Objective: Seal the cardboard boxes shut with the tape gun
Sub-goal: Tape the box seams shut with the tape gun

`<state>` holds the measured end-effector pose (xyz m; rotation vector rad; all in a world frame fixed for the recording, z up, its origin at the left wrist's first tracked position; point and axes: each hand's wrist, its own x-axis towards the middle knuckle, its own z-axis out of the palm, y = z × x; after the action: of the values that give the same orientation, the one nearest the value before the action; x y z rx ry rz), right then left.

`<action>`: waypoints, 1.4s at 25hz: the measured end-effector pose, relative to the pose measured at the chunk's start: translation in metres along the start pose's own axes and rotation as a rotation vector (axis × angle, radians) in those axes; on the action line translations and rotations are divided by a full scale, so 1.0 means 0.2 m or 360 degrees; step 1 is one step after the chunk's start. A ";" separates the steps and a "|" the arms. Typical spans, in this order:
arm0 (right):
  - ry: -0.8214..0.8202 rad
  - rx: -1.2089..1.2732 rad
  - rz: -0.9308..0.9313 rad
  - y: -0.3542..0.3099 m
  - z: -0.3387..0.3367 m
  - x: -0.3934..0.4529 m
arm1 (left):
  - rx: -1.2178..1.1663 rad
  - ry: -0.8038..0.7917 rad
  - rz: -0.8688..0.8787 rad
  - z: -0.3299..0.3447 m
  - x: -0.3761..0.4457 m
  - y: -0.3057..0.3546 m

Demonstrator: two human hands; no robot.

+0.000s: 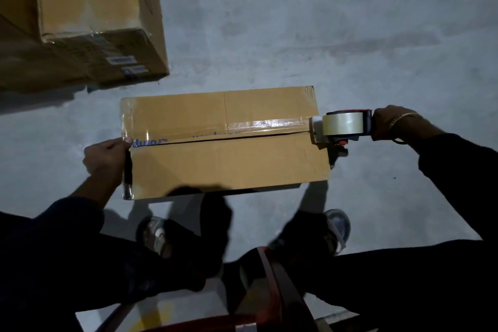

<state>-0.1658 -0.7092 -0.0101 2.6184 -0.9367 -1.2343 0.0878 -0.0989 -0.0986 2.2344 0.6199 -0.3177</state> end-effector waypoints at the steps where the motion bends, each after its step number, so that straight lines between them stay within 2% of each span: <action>1: -0.0031 -0.0005 -0.0002 -0.01 0.00 0.02 | 0.0045 0.0070 0.0042 0.01 -0.04 0.03; 4: -0.0061 -0.0051 -0.0019 -0.03 -0.03 0.07 | 0.0164 0.0166 0.0106 0.02 -0.11 0.04; 12: -0.0036 -0.0159 -0.0010 -0.04 -0.03 0.07 | 0.0456 0.0148 0.0275 0.07 -0.19 0.06; 15: -0.0039 -0.0196 0.0002 -0.05 -0.05 0.07 | 0.0509 0.0147 0.0185 0.11 -0.21 0.08; 19: -0.0056 -0.0199 0.0015 -0.06 -0.08 0.04 | 0.0434 -0.0059 -0.0055 0.13 -0.20 0.09; 21: -0.0044 -0.0187 0.0019 -0.07 -0.09 0.02 | 0.0371 -0.0009 -0.0103 0.16 -0.21 0.09; 22: -0.0039 -0.0177 0.0016 -0.07 -0.09 0.02 | 0.0431 0.0115 0.0002 0.19 -0.24 0.08; 24: -0.0009 -0.0171 0.0014 -0.07 -0.08 0.00 | 0.0708 0.0361 0.0596 0.27 -0.38 0.06; 25: 0.0013 -0.0168 0.0001 -0.06 -0.07 -0.01 | 0.0817 0.0308 0.0967 0.34 -0.46 0.05; 27: 0.0037 -0.0142 -0.0031 -0.06 -0.07 -0.02 | 0.0828 -0.0045 0.1465 0.53 -0.68 0.08; 29: 0.0042 -0.0125 -0.0056 -0.05 -0.07 -0.02 | 0.0773 -0.0389 0.1655 0.75 -0.91 0.14; 32: 0.0038 -0.0095 -0.0099 -0.03 -0.04 0.02 | 0.0918 -0.0741 0.1825 1.05 -1.22 0.28; 35: 0.0015 -0.0031 -0.0161 0.01 0.03 0.09 | 0.1130 -0.0811 0.1801 1.30 -1.43 0.42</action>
<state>-0.1636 -0.7195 -0.0256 2.6840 -0.7955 -1.2454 -0.1195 -0.4367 -0.1019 2.5803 -1.1730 -0.5138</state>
